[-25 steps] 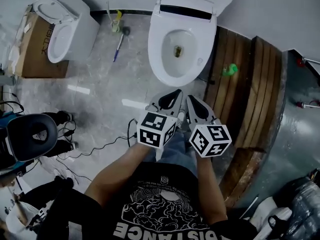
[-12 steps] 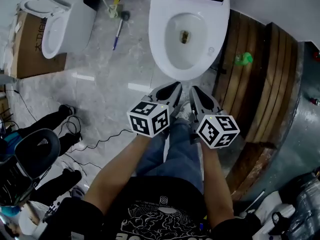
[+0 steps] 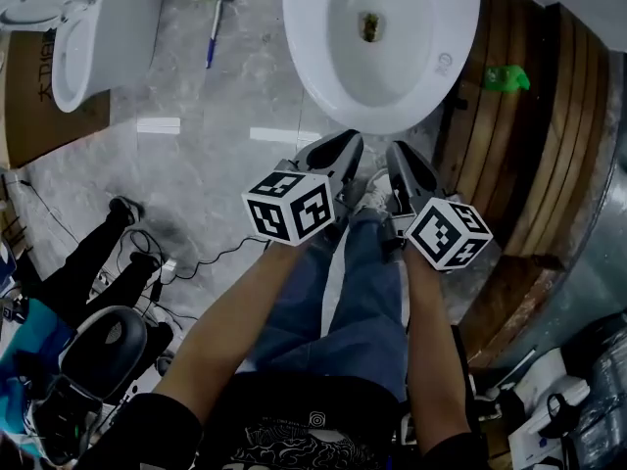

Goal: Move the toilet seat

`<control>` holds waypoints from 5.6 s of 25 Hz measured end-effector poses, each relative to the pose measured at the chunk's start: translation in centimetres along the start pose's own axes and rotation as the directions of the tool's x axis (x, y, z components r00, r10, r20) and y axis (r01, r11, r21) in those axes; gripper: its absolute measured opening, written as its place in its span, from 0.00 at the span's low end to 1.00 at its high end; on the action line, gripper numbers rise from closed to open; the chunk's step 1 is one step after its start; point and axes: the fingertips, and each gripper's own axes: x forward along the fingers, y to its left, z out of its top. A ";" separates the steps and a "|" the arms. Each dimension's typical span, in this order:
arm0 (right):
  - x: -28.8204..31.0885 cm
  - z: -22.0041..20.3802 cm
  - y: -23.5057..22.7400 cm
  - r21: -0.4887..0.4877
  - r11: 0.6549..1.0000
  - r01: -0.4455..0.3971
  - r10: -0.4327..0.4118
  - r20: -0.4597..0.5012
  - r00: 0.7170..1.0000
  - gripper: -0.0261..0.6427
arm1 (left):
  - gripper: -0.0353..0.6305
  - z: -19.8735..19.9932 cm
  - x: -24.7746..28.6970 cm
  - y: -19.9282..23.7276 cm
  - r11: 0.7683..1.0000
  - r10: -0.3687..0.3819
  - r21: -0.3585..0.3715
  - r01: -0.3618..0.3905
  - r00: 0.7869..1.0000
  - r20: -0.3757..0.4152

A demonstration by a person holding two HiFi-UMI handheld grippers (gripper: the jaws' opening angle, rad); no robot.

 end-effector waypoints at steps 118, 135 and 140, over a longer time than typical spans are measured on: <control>-6.4 25.9 17.2 0.486 0.715 -0.502 0.215 0.531 0.820 0.29 | 0.32 26.8 -6.6 -17.3 0.641 -0.411 -0.531 0.554 0.832 0.373; -4.2 35.9 21.6 0.570 0.630 -0.527 0.218 0.521 0.825 0.31 | 0.33 37.1 -4.9 -20.2 0.589 -0.287 -0.671 0.450 0.893 0.348; -3.3 38.6 22.2 0.585 0.616 -0.528 0.205 0.527 0.825 0.31 | 0.33 39.8 -4.0 -20.9 0.587 -0.284 -0.675 0.448 0.894 0.346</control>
